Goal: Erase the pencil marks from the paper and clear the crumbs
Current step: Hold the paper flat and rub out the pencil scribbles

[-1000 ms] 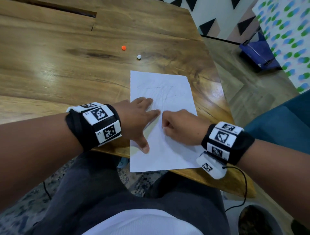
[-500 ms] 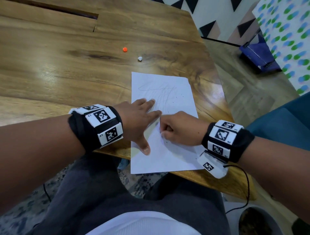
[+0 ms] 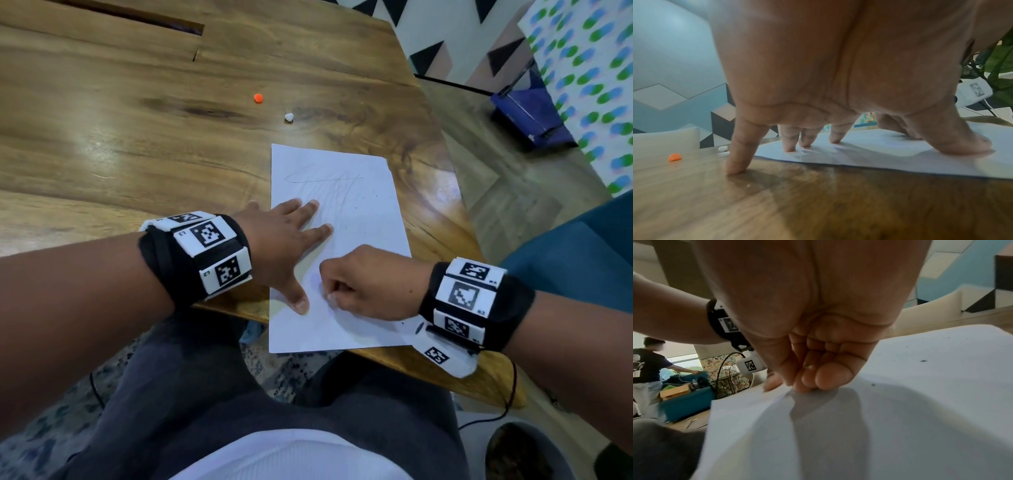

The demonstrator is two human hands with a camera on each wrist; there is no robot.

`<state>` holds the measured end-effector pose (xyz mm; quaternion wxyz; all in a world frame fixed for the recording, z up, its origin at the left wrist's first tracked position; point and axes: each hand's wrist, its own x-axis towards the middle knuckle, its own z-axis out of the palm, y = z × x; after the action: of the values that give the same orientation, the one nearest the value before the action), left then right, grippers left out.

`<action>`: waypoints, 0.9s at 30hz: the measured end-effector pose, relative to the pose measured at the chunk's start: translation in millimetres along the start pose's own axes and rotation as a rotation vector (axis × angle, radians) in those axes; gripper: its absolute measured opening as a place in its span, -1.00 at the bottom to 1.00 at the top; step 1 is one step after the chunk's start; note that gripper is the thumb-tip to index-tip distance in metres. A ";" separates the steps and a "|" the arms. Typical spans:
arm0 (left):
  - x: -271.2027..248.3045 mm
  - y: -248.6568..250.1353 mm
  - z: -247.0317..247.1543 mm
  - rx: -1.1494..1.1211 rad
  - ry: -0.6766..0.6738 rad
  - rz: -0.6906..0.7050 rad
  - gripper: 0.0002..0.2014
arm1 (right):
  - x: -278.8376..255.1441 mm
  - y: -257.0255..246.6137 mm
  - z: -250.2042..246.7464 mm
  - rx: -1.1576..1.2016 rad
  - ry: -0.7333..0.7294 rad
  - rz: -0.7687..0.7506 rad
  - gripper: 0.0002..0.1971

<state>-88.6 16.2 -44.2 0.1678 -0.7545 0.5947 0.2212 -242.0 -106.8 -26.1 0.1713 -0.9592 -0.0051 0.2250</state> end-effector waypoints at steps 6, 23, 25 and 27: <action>-0.2 0.6 1.1 -0.003 -0.010 -0.005 0.39 | 18.2 22.8 -16.2 0.006 0.218 0.194 -0.94; 0.0 0.4 3.2 -0.042 -0.019 -0.018 0.42 | 3.9 20.9 -5.6 0.027 0.184 0.182 -0.93; -0.4 0.2 2.3 -0.046 -0.018 -0.017 0.41 | -3.1 16.1 -1.1 0.025 0.147 0.135 -0.93; -1.8 0.9 0.8 -0.058 -0.020 -0.017 0.39 | -15.0 7.1 9.7 0.025 0.077 0.037 -0.95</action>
<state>-89.9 17.9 -43.9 0.1539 -0.7618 0.5798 0.2445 -260.2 -111.6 -30.2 0.1792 -0.9649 0.0221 0.1909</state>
